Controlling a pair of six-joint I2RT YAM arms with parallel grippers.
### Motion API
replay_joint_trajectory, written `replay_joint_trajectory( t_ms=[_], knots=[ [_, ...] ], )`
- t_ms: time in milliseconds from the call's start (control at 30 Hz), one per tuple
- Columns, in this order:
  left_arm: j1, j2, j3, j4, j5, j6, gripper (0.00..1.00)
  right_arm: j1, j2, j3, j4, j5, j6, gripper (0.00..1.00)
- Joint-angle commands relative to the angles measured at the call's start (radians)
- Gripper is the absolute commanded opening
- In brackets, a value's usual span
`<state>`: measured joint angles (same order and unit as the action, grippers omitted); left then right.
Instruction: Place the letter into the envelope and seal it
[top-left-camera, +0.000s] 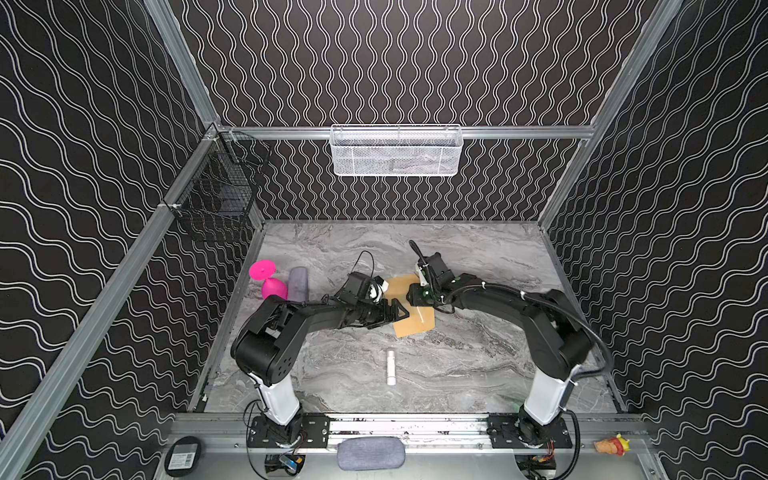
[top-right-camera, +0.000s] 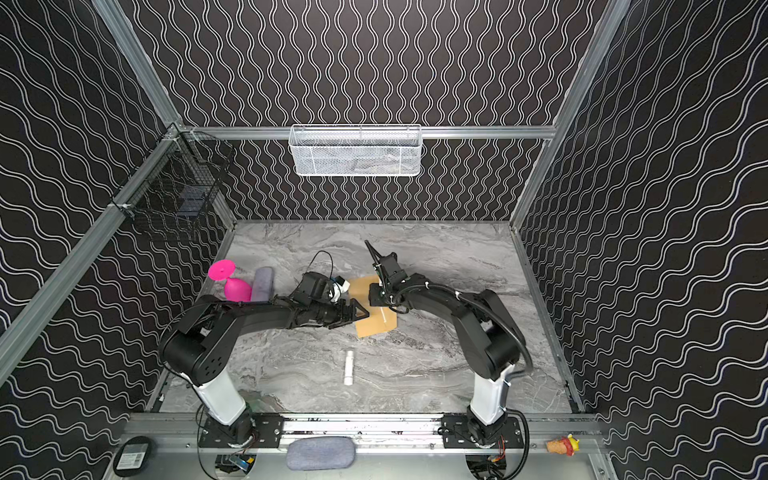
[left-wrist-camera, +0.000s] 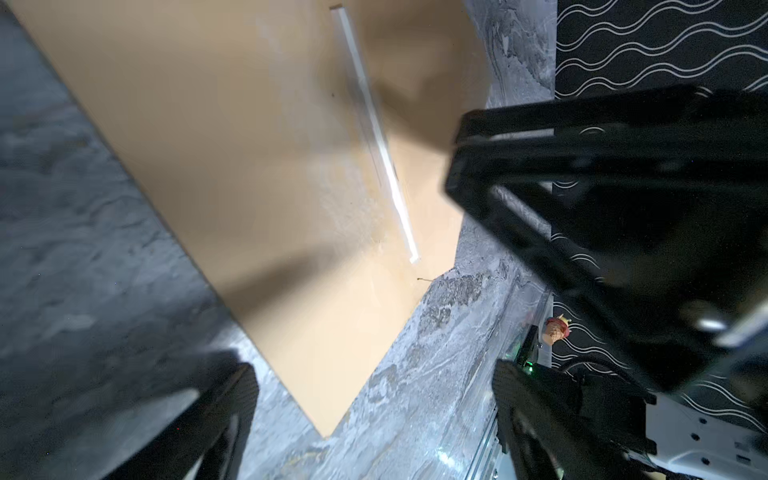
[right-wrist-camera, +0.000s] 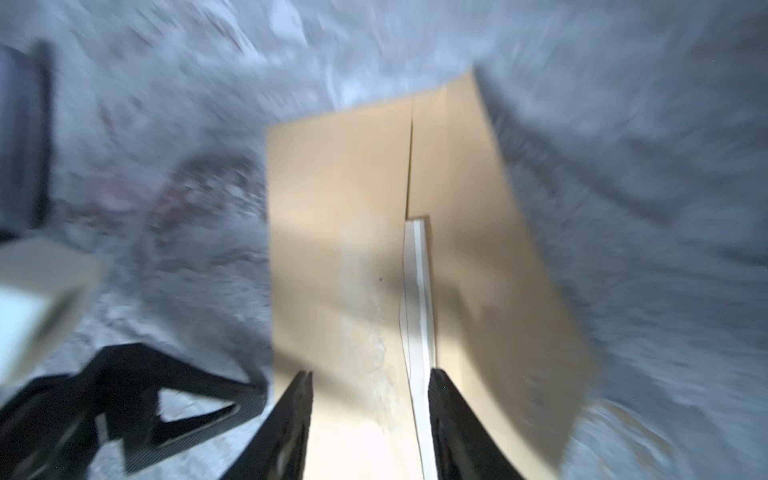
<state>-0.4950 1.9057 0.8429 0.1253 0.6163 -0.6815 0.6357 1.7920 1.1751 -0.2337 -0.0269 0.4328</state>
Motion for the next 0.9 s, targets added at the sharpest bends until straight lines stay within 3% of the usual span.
replay_joint_trajectory(
  t_ms=[0, 200, 567, 867],
  knots=[
    [0.014, -0.014, 0.054, -0.065, -0.054, 0.006, 0.92, 0.01, -0.086, -0.072, -0.027, 0.085, -0.001, 0.48],
    [0.04, 0.076, 0.285, -0.212, -0.097, 0.058, 0.9, 0.057, -0.226, -0.25, -0.036, 0.231, 0.035, 0.5],
    [0.051, 0.399, 0.78, -0.487, -0.161, 0.172, 0.89, 0.089, -0.204, -0.335, 0.011, 0.307, 0.047, 0.54],
    [0.053, 0.48, 0.841, -0.527, -0.161, 0.196, 0.89, 0.092, -0.154, -0.339, 0.046, 0.302, 0.047, 0.56]
  ],
)
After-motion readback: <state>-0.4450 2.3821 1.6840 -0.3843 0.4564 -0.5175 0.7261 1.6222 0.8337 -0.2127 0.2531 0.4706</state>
